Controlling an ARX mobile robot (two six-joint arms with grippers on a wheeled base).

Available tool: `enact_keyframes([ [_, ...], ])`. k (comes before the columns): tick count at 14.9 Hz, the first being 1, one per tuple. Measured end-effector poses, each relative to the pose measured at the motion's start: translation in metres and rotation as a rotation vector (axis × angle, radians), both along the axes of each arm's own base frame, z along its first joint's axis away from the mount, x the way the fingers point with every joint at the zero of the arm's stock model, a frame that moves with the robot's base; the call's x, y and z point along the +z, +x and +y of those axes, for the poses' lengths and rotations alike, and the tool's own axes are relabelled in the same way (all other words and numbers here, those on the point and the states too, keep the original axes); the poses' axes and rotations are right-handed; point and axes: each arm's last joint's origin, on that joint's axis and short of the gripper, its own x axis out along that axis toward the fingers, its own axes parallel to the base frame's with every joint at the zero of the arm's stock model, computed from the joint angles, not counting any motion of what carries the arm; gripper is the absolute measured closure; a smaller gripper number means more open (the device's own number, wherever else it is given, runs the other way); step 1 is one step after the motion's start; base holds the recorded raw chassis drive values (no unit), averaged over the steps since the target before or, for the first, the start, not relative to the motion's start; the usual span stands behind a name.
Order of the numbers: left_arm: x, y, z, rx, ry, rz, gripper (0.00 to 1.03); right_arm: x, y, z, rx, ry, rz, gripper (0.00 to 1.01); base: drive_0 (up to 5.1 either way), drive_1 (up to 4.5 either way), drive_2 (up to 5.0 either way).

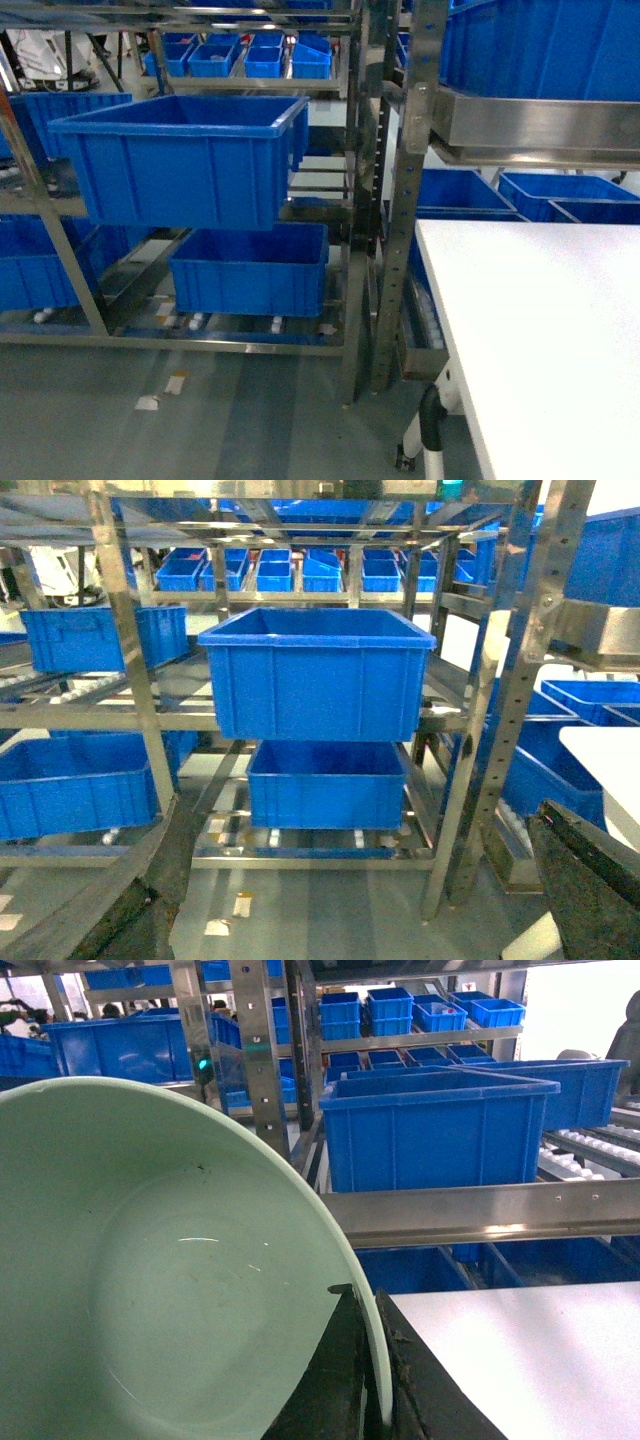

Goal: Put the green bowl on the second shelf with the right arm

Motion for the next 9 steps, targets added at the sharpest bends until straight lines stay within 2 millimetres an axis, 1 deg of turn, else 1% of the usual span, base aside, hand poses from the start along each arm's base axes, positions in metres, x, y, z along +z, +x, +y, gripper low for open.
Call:
enact_keyframes([
  [9, 0.0001, 0.0, 0.0, 0.0, 0.0, -0.002, 0.05, -0.0001, 0.0, 0.0, 0.0, 0.001, 0.001, 0.99, -5.1, 2.38, 2.4],
])
